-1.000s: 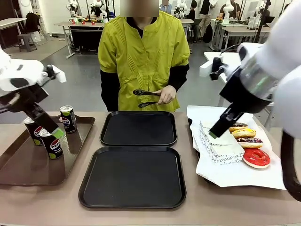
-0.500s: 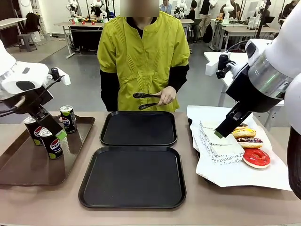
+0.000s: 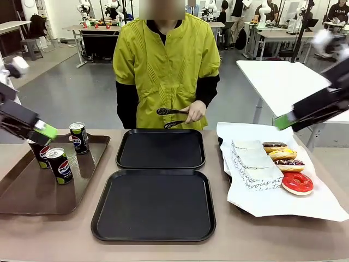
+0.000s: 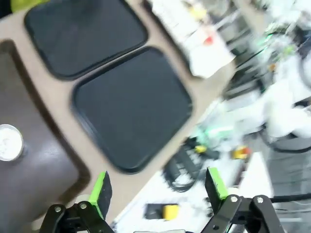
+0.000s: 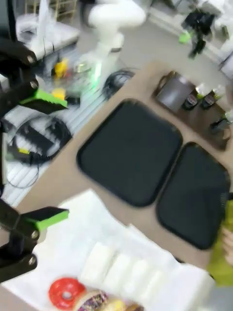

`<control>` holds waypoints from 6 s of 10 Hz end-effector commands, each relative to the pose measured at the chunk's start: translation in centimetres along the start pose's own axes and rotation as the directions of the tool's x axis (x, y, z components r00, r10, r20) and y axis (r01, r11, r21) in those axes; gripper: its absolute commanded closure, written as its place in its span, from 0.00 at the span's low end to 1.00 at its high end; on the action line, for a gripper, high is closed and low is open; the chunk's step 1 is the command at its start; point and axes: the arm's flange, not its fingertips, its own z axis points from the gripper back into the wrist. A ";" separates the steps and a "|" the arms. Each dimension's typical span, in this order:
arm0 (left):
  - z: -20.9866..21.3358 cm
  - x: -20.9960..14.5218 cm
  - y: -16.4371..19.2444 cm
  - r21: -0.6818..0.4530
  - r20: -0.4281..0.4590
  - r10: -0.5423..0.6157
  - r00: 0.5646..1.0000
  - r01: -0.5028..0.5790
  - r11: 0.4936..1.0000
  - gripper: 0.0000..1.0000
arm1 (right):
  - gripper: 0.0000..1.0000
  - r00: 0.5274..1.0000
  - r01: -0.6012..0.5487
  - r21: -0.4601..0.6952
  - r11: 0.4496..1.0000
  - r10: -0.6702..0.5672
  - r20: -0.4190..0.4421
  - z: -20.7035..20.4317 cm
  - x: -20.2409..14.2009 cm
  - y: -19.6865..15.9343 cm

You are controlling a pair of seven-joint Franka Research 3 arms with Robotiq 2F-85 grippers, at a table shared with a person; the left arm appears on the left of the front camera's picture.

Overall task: Set up donuts and drinks on trays.
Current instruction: Pick up one Pepsi coke and place it on the Flat Tray.

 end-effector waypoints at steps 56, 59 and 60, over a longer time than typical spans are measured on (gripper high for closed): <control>-10.0 7.7 8.3 0.800 -0.018 0.427 0.904 -0.243 0.548 0.00 | 0.00 0.793 0.557 0.318 0.767 -0.605 0.068 4.2 -16.0 -22.1; -10.9 8.1 10.5 0.797 -0.018 0.440 0.898 -0.253 0.548 0.00 | 0.00 0.793 0.557 0.318 0.767 -0.605 0.068 4.2 -16.0 -22.1; -10.8 8.1 11.0 0.804 -0.004 0.446 0.895 -0.263 0.534 0.00 | 0.00 0.793 0.557 0.318 0.767 -0.605 0.068 4.2 -16.0 -22.1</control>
